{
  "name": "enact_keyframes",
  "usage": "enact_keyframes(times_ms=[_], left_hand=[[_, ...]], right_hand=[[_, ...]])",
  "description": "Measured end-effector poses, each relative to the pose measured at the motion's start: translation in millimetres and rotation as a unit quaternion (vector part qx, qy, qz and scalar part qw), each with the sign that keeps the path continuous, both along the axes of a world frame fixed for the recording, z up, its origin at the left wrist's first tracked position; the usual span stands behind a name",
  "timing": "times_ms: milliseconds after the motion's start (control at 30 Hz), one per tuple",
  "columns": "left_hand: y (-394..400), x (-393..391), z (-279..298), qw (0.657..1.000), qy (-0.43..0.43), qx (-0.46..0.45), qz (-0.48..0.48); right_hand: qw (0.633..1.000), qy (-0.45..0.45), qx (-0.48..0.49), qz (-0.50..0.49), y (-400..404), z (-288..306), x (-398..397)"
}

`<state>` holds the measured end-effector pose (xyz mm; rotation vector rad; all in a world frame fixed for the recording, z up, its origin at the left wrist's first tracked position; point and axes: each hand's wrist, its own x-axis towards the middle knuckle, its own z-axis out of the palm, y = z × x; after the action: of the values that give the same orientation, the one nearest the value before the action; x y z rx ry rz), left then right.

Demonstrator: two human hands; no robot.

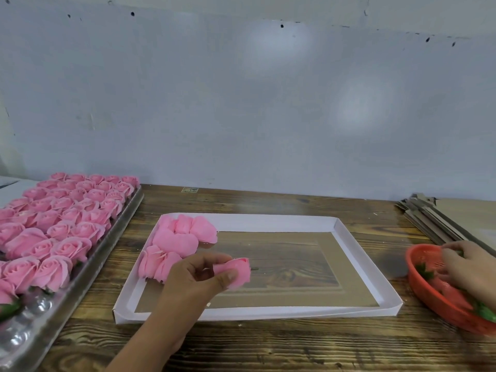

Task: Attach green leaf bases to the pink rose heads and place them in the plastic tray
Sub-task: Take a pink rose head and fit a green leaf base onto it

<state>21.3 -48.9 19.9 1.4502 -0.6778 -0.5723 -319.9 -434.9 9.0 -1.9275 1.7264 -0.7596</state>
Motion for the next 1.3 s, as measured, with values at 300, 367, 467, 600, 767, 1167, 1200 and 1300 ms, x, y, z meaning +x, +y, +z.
enact_keyframes(times_ms=[300, 367, 467, 600, 767, 1167, 1200, 1300], left_hand=[[0.5, -0.5, 0.8, 1.000, -0.008, -0.003, -0.001], [1.0, -0.6, 0.8, 1.000, -0.004, -0.004, -0.001], [0.6, -0.3, -0.3, 1.000, -0.005, 0.000, 0.000], [0.7, -0.5, 0.4, 1.000, -0.004, 0.002, 0.000], [0.1, -1.5, 1.6, 1.000, 0.000, -0.005, 0.005], [0.8, 0.9, 1.6, 0.999, 0.007, -0.035, 0.002], [0.4, 1.9, 1.4, 0.999, 0.009, -0.040, 0.009], [-0.1, 5.5, 0.3, 0.998, 0.017, -0.051, 0.022]], right_hand=[[0.997, 0.018, -0.021, -0.079, 24.5, 2.9, 5.8], [0.996, 0.036, -0.011, -0.082, 11.2, -7.5, -2.1], [0.996, 0.005, -0.036, -0.087, 9.8, -10.2, -2.0], [0.991, -0.119, -0.009, -0.054, 66.0, 24.5, 37.4], [0.984, -0.127, -0.044, 0.113, 146.2, 57.7, 98.6], [0.923, -0.178, 0.079, 0.331, 249.9, 28.9, 235.3], [0.913, -0.200, 0.110, 0.338, 254.6, 30.5, 236.7], [0.878, -0.275, 0.189, 0.343, 261.2, 35.4, 235.8]])
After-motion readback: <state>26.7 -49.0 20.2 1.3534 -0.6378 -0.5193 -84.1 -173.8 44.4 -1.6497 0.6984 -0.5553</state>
